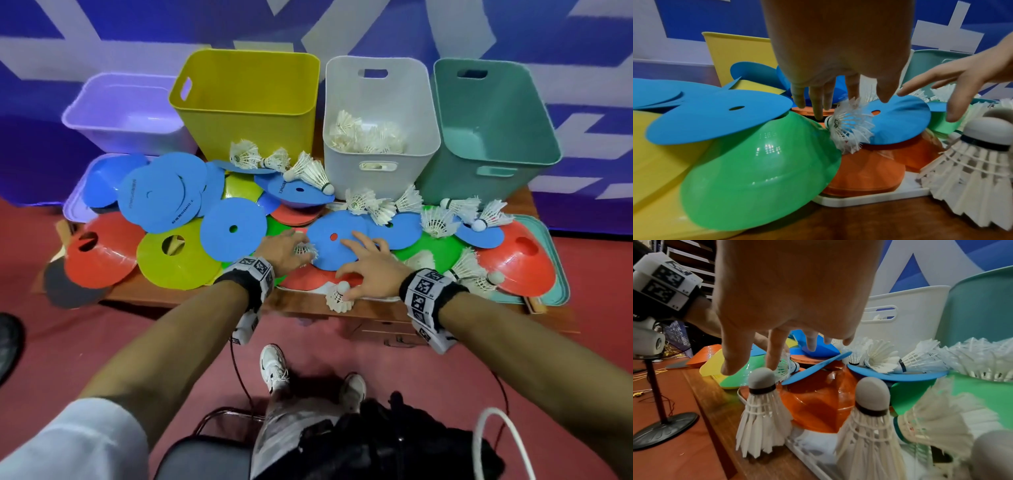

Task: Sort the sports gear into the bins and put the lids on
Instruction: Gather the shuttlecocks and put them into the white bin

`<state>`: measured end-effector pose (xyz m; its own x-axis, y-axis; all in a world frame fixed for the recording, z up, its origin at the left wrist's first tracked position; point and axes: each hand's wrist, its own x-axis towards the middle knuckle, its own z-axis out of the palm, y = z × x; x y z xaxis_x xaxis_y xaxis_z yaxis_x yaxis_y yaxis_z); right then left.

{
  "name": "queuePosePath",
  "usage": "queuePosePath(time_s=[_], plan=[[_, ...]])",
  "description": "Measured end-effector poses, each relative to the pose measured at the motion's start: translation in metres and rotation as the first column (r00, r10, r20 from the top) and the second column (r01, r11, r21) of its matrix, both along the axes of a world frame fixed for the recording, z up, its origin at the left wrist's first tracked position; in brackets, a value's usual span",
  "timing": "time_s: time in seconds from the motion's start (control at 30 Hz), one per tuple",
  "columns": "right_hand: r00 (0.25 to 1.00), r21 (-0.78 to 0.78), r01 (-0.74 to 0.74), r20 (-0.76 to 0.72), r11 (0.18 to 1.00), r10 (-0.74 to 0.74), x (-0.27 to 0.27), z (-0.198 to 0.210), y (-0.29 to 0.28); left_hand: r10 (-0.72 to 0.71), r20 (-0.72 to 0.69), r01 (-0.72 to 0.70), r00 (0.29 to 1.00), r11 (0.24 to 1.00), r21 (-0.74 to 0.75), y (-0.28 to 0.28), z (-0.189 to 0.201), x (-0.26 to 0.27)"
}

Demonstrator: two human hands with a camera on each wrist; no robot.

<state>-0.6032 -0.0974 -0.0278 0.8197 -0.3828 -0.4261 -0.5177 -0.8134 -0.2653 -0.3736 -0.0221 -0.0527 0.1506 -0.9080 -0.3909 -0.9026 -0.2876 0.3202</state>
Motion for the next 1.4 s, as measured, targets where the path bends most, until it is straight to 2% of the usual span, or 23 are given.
queuePosePath(time_s=[0.23,0.37,0.6,0.83,1.1,1.27,1.4], plan=[[1.000,-0.017,0.011,-0.016,1.000,-0.011,0.001,-0.007,0.000,0.028,-0.109,-0.031,0.994,0.999,-0.024,-0.014,-0.003,0.000],[0.999,-0.007,0.040,-0.011,0.999,-0.040,0.001,-0.010,-0.002,0.106,-0.165,-0.111,0.981,0.994,-0.020,-0.020,-0.008,-0.003],[0.969,0.008,0.187,0.165,0.982,-0.186,0.003,-0.003,-0.009,0.239,-0.289,-0.227,0.927,0.971,0.076,-0.023,-0.009,-0.011],[0.970,0.000,0.199,0.140,0.980,-0.197,0.001,-0.007,-0.005,0.222,-0.283,-0.212,0.933,0.975,0.068,-0.019,-0.007,-0.016],[0.979,0.044,0.183,0.082,0.982,-0.186,-0.002,-0.004,-0.005,0.300,-0.310,-0.287,0.902,0.954,0.089,-0.014,-0.001,-0.023],[0.953,0.080,0.262,0.138,0.962,-0.271,0.002,0.015,-0.017,0.272,-0.340,-0.262,0.900,0.962,0.075,-0.014,0.012,-0.025],[0.903,0.105,0.338,0.243,0.935,-0.353,0.005,0.034,-0.031,0.282,-0.380,-0.314,0.881,0.949,-0.024,-0.018,0.028,-0.022]])
